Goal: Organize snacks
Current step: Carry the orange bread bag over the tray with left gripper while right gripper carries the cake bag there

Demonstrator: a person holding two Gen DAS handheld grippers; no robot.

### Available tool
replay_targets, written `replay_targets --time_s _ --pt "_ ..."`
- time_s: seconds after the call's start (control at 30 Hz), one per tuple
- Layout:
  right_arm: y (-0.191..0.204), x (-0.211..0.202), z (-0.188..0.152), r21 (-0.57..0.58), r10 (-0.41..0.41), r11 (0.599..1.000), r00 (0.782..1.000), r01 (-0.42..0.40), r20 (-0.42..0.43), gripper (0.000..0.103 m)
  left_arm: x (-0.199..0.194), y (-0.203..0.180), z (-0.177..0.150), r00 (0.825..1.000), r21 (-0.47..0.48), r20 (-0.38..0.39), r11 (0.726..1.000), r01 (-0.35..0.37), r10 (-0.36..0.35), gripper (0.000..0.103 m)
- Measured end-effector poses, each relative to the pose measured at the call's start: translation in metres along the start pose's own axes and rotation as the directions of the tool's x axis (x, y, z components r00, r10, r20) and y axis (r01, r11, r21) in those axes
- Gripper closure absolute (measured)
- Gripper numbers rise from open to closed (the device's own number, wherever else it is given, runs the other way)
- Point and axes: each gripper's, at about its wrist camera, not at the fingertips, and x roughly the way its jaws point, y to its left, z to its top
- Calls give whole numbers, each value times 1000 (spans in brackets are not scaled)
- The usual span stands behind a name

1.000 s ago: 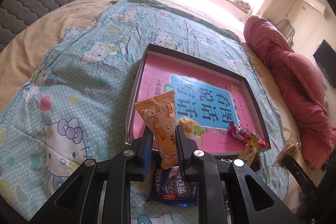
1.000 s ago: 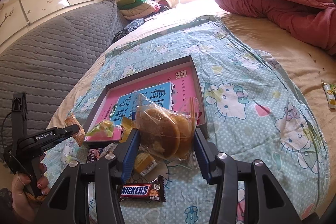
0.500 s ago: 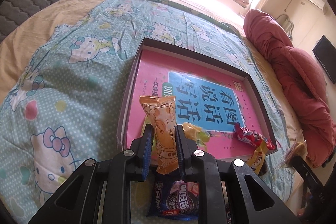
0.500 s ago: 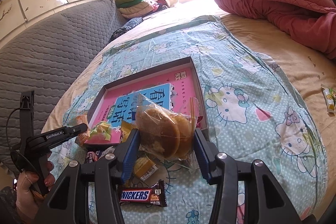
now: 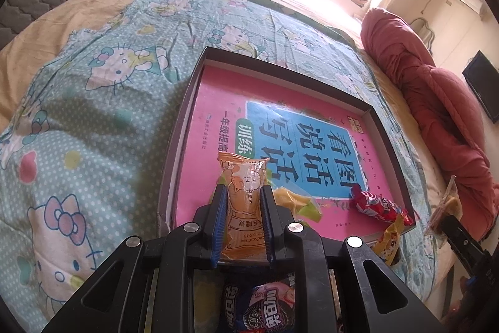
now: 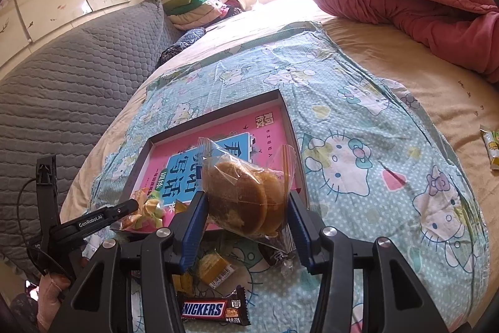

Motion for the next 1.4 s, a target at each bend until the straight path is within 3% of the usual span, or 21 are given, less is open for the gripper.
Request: replay_targets --time_s 0.33,0.97,1.4 --pt "3 13 9 3 -2 1000 1000 2 -11 52 9 -2 6 1000 -1 -2 1000 11 -11 81" --pt "4 52 4 -14 -20 1000 993 19 -117 52 13 -1 9 999 -8 5 999 38 -38 81" --pt "-2 69 5 -23 -34 999 993 31 -114 52 15 1 10 999 -9 3 999 35 -35 81"
